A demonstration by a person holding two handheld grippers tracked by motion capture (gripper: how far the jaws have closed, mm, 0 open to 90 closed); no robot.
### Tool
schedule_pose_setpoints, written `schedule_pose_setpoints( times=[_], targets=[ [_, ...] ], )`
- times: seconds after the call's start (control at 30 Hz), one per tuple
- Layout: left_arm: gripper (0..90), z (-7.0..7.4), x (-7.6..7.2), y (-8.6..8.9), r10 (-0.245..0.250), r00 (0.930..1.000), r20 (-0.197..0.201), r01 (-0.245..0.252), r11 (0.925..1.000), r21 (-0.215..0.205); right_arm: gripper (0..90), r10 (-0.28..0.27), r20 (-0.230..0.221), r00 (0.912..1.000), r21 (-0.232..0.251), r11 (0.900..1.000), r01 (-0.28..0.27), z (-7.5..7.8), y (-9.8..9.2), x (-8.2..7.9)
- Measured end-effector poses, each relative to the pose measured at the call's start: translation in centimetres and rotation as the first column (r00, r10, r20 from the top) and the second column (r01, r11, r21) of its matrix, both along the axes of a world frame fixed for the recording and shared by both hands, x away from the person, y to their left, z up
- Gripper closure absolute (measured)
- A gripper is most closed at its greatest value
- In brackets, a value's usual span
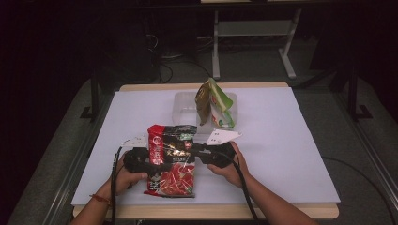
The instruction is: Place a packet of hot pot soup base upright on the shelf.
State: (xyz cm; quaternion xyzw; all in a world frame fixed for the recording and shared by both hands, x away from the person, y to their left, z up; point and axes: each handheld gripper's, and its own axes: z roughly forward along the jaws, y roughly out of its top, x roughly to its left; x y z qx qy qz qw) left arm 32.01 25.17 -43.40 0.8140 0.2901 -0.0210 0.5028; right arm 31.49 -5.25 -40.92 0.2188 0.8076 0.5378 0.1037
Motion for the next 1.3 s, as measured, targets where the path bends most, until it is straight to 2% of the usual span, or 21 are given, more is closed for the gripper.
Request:
schedule_pose_setpoints(
  times=[0.17,0.3,0.47,0.53,0.6,0.67,0.77,0.87,1.0,1.2,1.3],
  targets=[
    [52.6,0.7,-0.2,0.2,-0.005,0.9995,0.031,0.006,0.9994,-0.034,77.8,0.001,0.033,0.9995,0.014,1.000,-0.001,0.7,-0.2,-0.1],
    [56.6,1.1,-0.3,-0.1,0.013,0.9988,0.047,-0.011,0.9987,-0.050,79.4,-0.003,0.045,0.9990,0.019,1.000,0.002,1.0,-0.3,-0.3],
    [60.9,1.5,-0.6,-0.4,0.010,0.9970,0.077,-0.004,0.9970,-0.077,80.1,0.004,0.055,0.9985,0.017,1.000,-0.005,1.2,-0.1,-0.4],
    [64.2,1.5,-0.6,-0.4,0.002,0.9977,0.068,0.004,0.9960,-0.090,79.4,0.002,0.051,0.9987,0.016,1.000,-0.003,1.2,-0.1,-0.4],
    [67.6,1.6,-0.7,-0.3,-0.004,0.9978,0.066,0.010,0.9960,-0.089,76.0,-0.001,0.045,0.9990,0.015,1.000,0.000,1.2,-0.1,-0.3],
    [69.9,1.6,-0.7,-0.3,-0.006,0.9979,0.065,0.012,0.9957,-0.092,66.5,0.000,0.046,0.9989,-0.003,1.000,0.000,1.2,-0.1,-0.4],
    [72.0,1.6,-0.8,-0.1,-0.007,0.9983,0.057,0.012,0.9953,-0.096,51.5,-0.003,0.038,0.9993,-0.050,0.999,0.005,1.4,-0.5,-0.6],
    [72.8,1.6,-0.9,-0.1,-0.004,0.9986,0.053,0.009,0.9948,-0.101,44.9,-0.019,0.038,0.9991,-0.087,0.996,0.022,1.7,-1.8,-0.9],
    [73.1,1.6,-0.9,-0.1,0.002,0.9987,0.051,0.003,0.9945,-0.104,40.3,-0.043,0.053,0.9977,-0.158,0.986,0.051,1.6,-4.6,-1.4],
    [74.1,1.6,-1.1,0.0,0.006,0.9989,0.047,0.000,0.9931,-0.117,37.6,-0.075,0.070,0.9947,-0.285,0.954,0.092,0.0,-9.9,-2.4],
    [74.8,1.7,-1.2,0.0,-0.001,0.9986,0.053,0.007,0.9929,-0.119,36.9,-0.111,0.086,0.9900,-0.326,0.936,0.134,-0.6,-12.1,-3.1]
  ],
)
